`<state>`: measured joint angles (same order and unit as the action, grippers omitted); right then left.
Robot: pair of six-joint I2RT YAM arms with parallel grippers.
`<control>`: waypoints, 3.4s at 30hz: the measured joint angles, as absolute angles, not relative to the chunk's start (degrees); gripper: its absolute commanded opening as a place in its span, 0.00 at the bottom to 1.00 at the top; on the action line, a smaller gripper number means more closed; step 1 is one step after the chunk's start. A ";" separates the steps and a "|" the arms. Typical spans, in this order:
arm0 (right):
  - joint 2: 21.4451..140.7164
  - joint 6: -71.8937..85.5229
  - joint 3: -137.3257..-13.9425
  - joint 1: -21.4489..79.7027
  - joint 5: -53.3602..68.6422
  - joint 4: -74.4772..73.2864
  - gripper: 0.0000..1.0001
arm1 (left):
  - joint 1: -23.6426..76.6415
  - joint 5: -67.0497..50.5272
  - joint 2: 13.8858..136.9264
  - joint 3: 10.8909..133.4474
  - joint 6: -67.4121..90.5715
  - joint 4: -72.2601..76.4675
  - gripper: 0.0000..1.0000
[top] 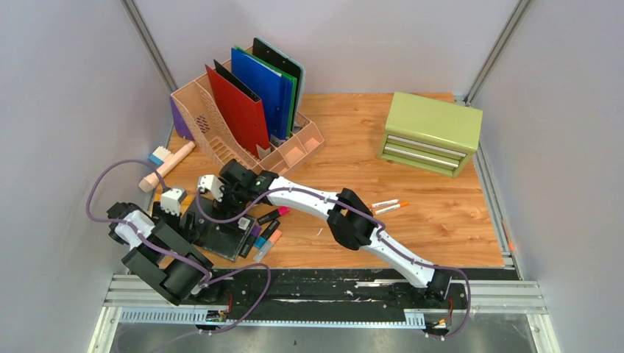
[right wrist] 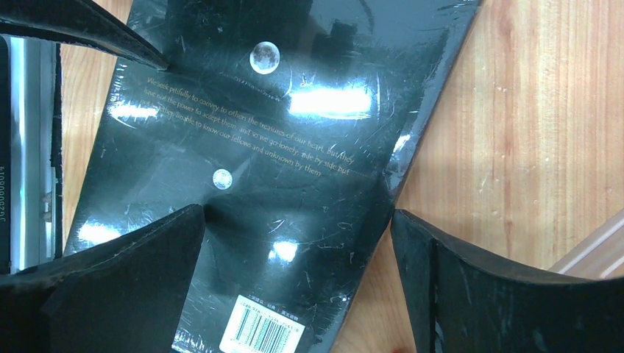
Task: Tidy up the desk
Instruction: Pick up the notebook from the corner of the board.
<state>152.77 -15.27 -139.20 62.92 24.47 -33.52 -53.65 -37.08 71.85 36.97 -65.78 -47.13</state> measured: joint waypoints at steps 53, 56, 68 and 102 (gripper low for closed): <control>153.64 -1.83 -139.87 59.44 32.77 -28.42 0.87 | -53.60 -39.33 62.89 29.23 -54.81 -36.03 0.91; 153.67 -2.81 -139.72 59.51 31.66 -28.45 0.87 | -53.60 -39.55 63.20 29.30 -54.98 -35.99 0.91; 155.46 0.84 -139.44 58.92 41.12 -28.10 0.82 | -53.60 -40.75 63.51 28.69 -55.57 -34.57 0.91; 156.66 15.97 -137.38 57.41 53.30 -20.12 0.70 | -53.63 -43.62 62.39 25.52 -56.05 -26.48 0.93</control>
